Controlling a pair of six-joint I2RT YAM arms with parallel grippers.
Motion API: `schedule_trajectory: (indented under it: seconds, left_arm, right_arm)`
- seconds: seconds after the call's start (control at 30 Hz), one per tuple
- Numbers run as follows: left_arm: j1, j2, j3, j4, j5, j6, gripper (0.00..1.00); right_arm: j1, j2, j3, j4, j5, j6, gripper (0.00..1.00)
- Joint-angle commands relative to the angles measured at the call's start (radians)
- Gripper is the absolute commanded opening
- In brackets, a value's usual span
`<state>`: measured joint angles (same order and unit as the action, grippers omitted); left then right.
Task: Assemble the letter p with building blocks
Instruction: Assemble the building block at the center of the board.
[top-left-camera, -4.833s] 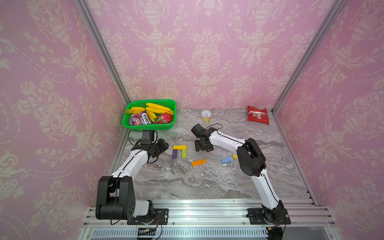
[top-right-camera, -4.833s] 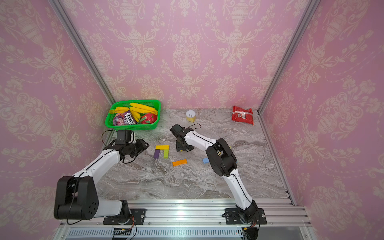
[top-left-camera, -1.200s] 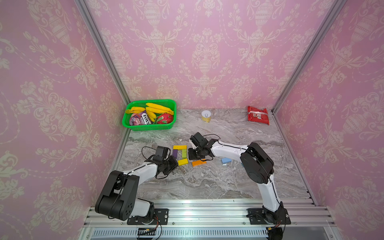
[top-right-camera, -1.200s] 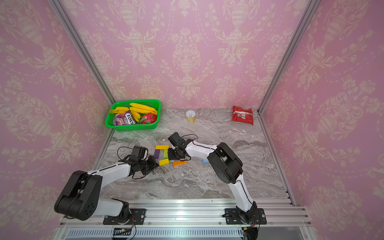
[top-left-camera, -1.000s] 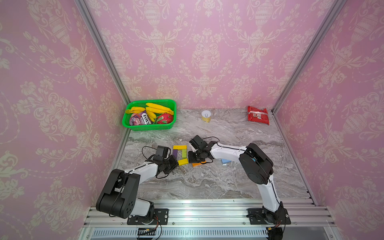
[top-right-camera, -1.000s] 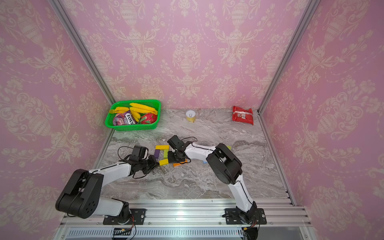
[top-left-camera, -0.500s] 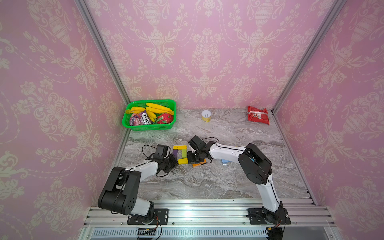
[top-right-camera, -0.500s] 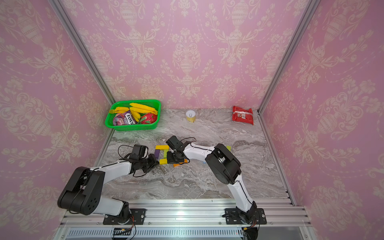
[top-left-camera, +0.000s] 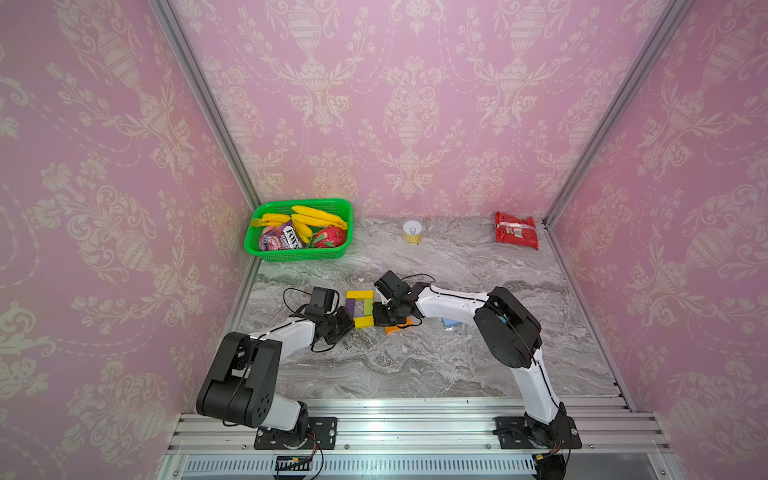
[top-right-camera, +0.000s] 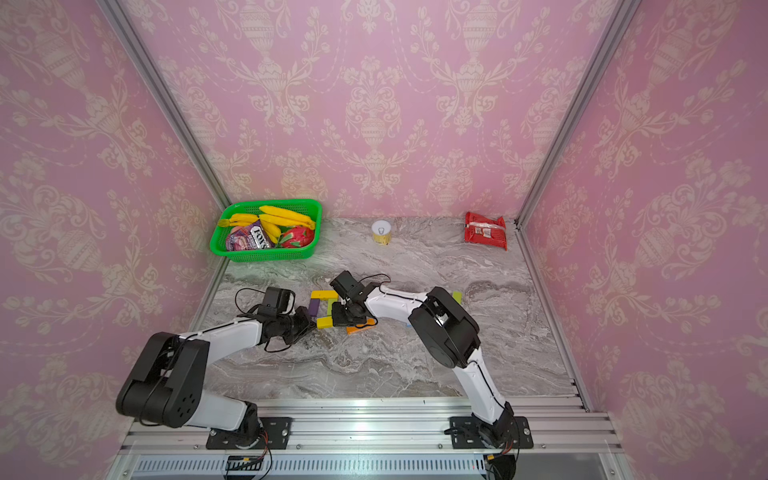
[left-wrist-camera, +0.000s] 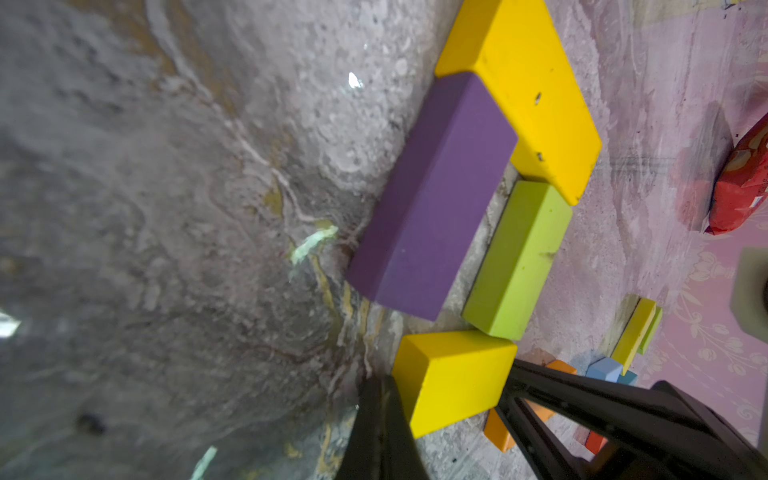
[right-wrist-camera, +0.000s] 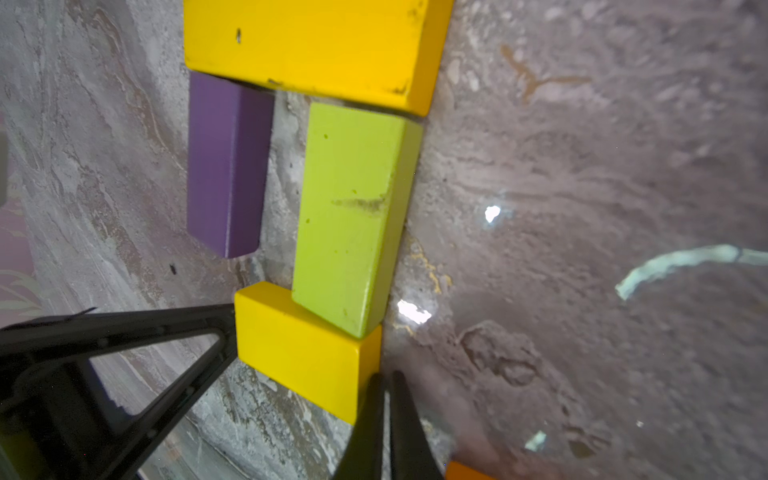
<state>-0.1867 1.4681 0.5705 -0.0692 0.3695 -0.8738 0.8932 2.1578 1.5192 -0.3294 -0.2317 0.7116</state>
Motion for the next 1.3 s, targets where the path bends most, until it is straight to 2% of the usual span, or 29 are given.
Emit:
schedule_trajectory:
  seconds: [0.0,1.27]
  left_arm:
    - [0.010,0.028,0.019,-0.045,-0.006,0.030,0.00]
    - [0.011,0.058,0.046,-0.042,0.005,0.033,0.00]
  right_arm:
    - [0.017,0.041,0.016,-0.024,-0.012,0.009,0.10]
    - [0.013,0.054,0.044,-0.048,0.007,0.001,0.10]
